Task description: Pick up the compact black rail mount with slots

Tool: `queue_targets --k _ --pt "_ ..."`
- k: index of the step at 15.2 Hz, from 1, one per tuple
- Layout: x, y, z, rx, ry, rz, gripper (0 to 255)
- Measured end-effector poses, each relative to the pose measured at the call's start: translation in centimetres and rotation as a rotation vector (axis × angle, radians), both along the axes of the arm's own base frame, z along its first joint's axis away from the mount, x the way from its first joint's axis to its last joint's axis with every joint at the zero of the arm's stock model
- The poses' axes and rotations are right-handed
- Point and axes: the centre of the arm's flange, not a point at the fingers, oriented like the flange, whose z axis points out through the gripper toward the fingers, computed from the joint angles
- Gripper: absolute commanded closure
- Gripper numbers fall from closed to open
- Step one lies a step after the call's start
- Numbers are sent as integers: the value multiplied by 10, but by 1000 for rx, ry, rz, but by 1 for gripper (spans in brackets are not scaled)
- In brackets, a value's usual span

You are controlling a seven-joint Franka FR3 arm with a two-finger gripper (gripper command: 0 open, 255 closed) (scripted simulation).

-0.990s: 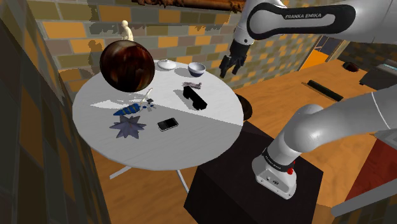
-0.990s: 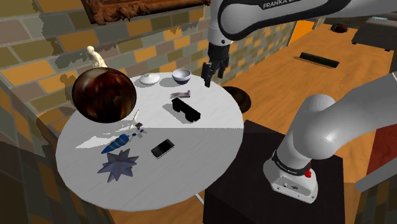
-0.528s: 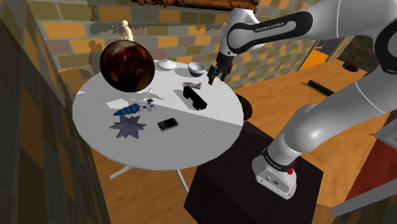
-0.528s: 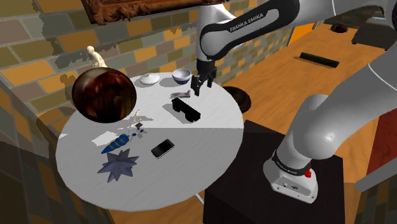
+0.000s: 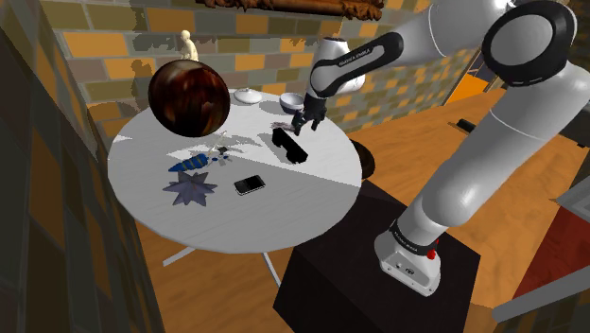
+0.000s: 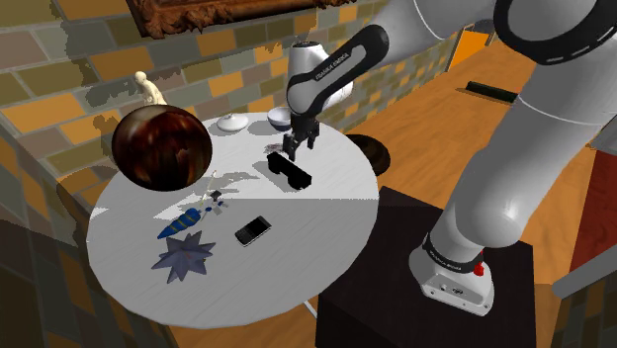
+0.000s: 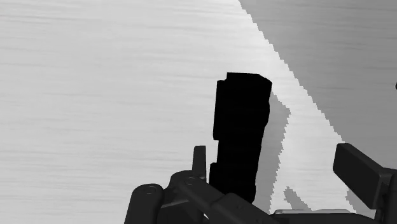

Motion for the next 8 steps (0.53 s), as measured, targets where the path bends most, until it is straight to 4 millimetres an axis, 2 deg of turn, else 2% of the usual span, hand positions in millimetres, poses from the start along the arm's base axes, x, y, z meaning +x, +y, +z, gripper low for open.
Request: queue_targets --k 8 --pt "57 -10 -78 5 8 -6 0"
